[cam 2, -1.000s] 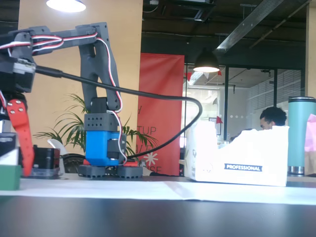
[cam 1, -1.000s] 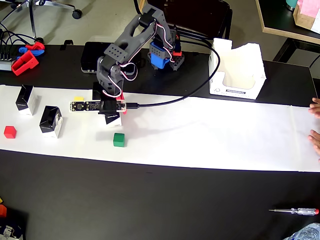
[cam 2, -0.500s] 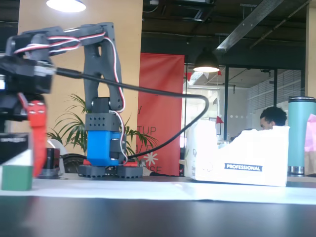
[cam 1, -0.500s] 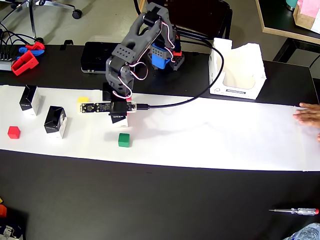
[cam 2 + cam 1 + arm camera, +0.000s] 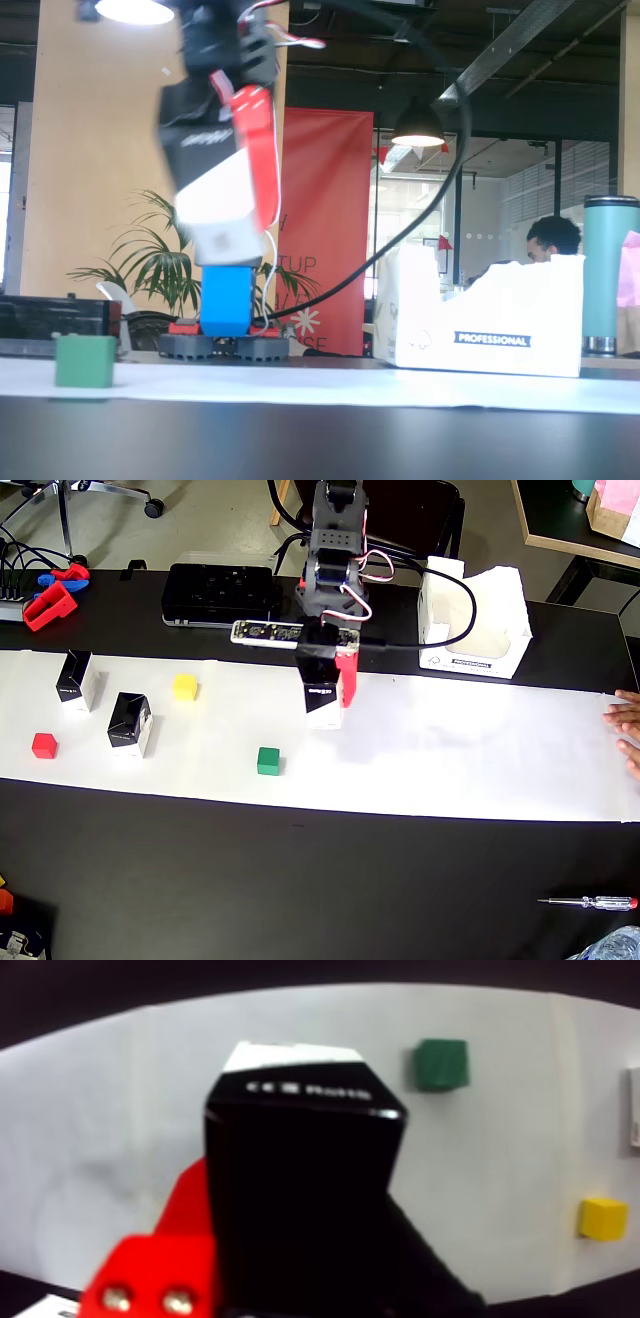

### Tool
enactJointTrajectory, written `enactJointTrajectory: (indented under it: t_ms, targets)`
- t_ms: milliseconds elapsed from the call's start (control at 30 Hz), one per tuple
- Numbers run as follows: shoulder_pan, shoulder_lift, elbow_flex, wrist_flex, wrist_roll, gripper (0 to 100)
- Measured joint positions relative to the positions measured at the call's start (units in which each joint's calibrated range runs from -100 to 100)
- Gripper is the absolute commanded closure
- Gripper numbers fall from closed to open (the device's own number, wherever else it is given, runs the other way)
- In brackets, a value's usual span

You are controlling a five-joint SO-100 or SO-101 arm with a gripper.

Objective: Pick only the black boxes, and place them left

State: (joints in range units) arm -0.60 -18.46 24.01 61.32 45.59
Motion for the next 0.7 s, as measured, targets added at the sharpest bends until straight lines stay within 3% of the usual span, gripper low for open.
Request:
enactJointTrajectory:
  t_ms: [467,700]
  targets:
    - [-28.80,-13.54,0.00,0.17,-15.09,92]
    - [-44.02,-18.29,0.00,6.67,-20.12,92]
